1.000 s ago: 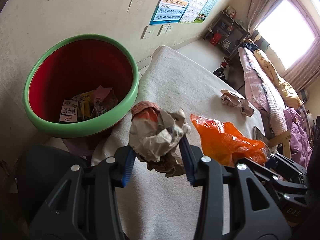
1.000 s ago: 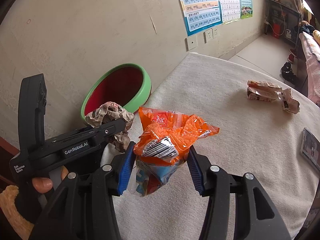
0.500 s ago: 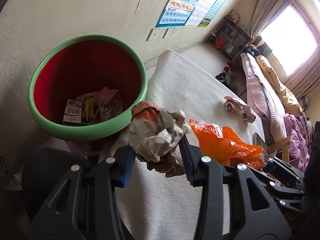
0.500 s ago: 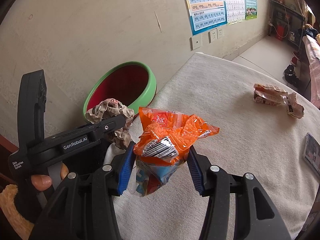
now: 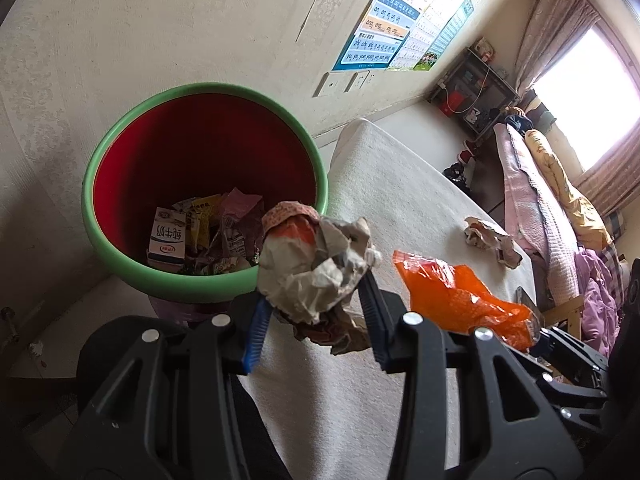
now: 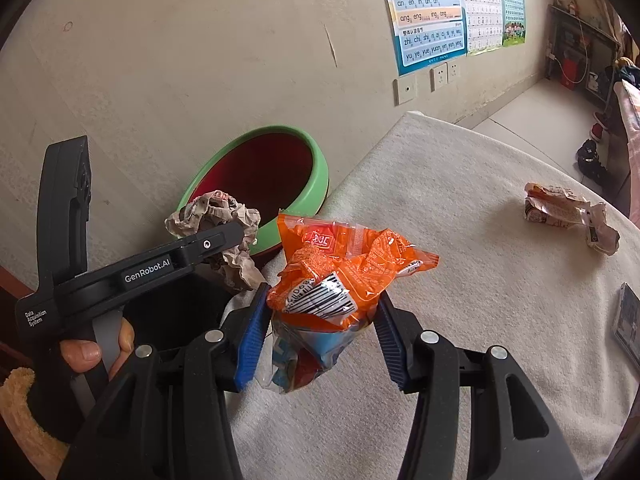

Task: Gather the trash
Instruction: 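Carry the paper ball and orange bag toward the red bin with both grippers, then open both grippers over the red bin to drop paper ball and bag, then grasp the white Pocky box with the left gripper while the right gripper grasps the pink carton, then carry the Pocky box and pink carton over the red bin with both grippers, then open both grippers over the red bin to drop box and carton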

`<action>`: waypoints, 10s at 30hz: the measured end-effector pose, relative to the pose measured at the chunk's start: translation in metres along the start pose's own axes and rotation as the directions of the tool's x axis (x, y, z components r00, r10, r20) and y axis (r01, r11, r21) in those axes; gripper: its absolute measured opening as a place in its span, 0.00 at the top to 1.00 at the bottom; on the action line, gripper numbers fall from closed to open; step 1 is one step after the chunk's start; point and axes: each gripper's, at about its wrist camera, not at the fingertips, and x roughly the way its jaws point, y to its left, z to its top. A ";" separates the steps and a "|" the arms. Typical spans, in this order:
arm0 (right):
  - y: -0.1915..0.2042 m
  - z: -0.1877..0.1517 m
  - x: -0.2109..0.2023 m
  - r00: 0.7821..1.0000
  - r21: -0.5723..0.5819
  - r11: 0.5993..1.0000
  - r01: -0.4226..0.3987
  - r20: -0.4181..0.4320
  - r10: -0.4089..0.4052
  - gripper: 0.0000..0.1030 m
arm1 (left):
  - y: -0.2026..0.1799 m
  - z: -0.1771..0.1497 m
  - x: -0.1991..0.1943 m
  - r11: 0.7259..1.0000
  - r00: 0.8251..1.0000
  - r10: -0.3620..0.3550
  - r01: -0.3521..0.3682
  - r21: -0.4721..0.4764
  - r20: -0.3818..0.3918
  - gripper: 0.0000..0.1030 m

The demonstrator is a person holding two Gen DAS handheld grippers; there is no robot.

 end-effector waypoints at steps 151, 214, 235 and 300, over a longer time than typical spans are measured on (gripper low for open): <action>-0.204 -0.058 -0.012 0.998 0.532 0.844 0.068 -0.026 -0.064 0.50 | -0.143 -0.051 0.122 0.878 0.944 0.108 0.056 0.476 -0.311 0.60; -0.082 -0.020 -0.034 0.995 0.163 0.984 0.077 0.044 -0.086 0.49 | -0.061 -0.001 0.031 0.972 0.995 0.073 -0.056 0.226 -0.067 0.59; -0.024 0.008 -0.012 0.999 0.018 1.000 0.017 0.034 -0.018 0.49 | -0.023 0.005 0.017 0.984 0.994 0.109 -0.103 0.147 -0.034 0.59; 0.046 0.063 0.041 1.000 -0.149 0.989 -0.022 -0.012 0.020 0.49 | 0.057 0.061 -0.010 0.983 0.980 0.180 -0.182 0.021 0.080 0.66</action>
